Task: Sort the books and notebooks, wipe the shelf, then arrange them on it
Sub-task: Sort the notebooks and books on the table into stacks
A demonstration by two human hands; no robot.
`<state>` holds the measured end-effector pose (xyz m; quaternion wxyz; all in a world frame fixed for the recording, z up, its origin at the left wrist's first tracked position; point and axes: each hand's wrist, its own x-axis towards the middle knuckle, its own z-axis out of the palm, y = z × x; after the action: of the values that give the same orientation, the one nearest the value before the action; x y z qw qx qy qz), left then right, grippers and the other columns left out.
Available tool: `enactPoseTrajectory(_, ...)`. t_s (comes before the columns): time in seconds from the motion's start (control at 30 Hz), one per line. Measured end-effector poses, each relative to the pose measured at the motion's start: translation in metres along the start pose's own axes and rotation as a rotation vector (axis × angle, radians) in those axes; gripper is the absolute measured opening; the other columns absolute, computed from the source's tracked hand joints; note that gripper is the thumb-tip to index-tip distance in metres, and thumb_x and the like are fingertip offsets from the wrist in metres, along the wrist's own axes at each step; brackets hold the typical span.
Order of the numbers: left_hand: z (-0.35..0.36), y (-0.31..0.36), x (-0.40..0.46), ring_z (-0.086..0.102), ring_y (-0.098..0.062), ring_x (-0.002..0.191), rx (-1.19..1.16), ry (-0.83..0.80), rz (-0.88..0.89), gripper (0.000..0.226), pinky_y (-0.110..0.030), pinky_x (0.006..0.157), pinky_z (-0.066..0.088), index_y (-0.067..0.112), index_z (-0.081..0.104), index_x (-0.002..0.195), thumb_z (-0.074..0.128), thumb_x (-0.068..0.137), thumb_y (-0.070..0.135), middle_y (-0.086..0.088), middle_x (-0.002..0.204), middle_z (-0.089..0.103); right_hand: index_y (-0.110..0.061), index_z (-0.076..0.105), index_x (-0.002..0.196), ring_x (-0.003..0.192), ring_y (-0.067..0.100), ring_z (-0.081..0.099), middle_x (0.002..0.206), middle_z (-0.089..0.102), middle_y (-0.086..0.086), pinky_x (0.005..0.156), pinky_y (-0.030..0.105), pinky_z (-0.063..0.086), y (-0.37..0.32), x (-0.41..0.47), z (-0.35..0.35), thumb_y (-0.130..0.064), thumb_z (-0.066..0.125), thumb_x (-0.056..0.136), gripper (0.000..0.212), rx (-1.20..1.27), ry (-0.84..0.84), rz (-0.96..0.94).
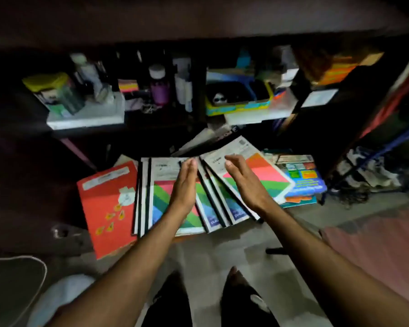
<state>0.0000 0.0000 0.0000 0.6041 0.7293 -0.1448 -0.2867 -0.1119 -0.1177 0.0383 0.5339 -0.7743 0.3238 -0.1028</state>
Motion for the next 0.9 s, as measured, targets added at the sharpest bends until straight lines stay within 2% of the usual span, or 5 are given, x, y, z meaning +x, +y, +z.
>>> enactPoseTrajectory(0.13, 0.011, -0.07, 0.025, 0.059, 0.004, 0.107, -0.069, 0.223, -0.047, 0.031, -0.029, 0.102, 0.044, 0.036, 0.06, 0.108, 0.039, 0.102, 0.059, 0.018, 0.11, 0.064, -0.021, 0.049, 0.137, 0.127, 0.01, 0.051, 0.135, 0.055, -0.001, 0.108, 0.033, 0.042, 0.052, 0.04, 0.05, -0.052, 0.06, 0.094, 0.054, -0.228, -0.094, -0.22)
enactPoseTrajectory(0.3, 0.024, -0.107, 0.019, 0.051, 0.025, 0.101, -0.117, 0.259, 0.204, 0.02, -0.002, 0.085, 0.038, 0.032, 0.056, 0.121, 0.04, 0.11, 0.036, 0.028, 0.114, 0.058, -0.017, 0.05, 0.135, 0.12, 0.025, 0.05, 0.128, 0.055, 0.007, 0.101, 0.043, 0.041, 0.099, 0.048, 0.087, -0.059, 0.044, 0.083, 0.067, -0.551, 0.03, -0.481)
enactPoseTrajectory(0.43, 0.014, -0.111, 0.02, 0.054, 0.015, 0.106, -0.187, 0.182, 0.275, 0.017, -0.01, 0.09, 0.039, 0.038, 0.058, 0.109, 0.041, 0.108, 0.04, 0.027, 0.111, 0.059, -0.022, 0.047, 0.136, 0.123, 0.027, 0.046, 0.13, 0.052, 0.006, 0.112, 0.043, 0.03, 0.111, 0.04, 0.094, -0.06, 0.05, 0.086, 0.063, -0.796, 0.011, -0.572)
enactPoseTrajectory(0.57, -0.004, -0.118, -0.013, 0.054, -0.01, 0.121, -0.241, 0.175, 0.362, 0.014, -0.03, 0.106, 0.037, 0.032, 0.058, 0.11, 0.048, 0.106, 0.041, 0.012, 0.118, 0.06, -0.025, 0.049, 0.138, 0.13, 0.025, 0.048, 0.135, 0.054, 0.002, 0.116, 0.046, 0.027, 0.113, -0.01, 0.084, -0.052, 0.062, 0.091, 0.056, -0.728, 0.063, -0.613)
enactPoseTrajectory(0.9, 0.002, -0.161, -0.174, 0.048, -0.015, 0.133, 0.026, 0.14, 0.453, 0.032, -0.025, 0.097, 0.04, 0.023, 0.049, 0.134, 0.058, 0.102, 0.023, -0.003, 0.145, 0.049, -0.025, 0.049, 0.132, 0.127, 0.026, 0.048, 0.133, 0.052, 0.006, 0.103, 0.038, 0.041, 0.167, -0.171, 0.041, -0.042, 0.072, 0.087, 0.053, -0.527, 0.168, -0.583)
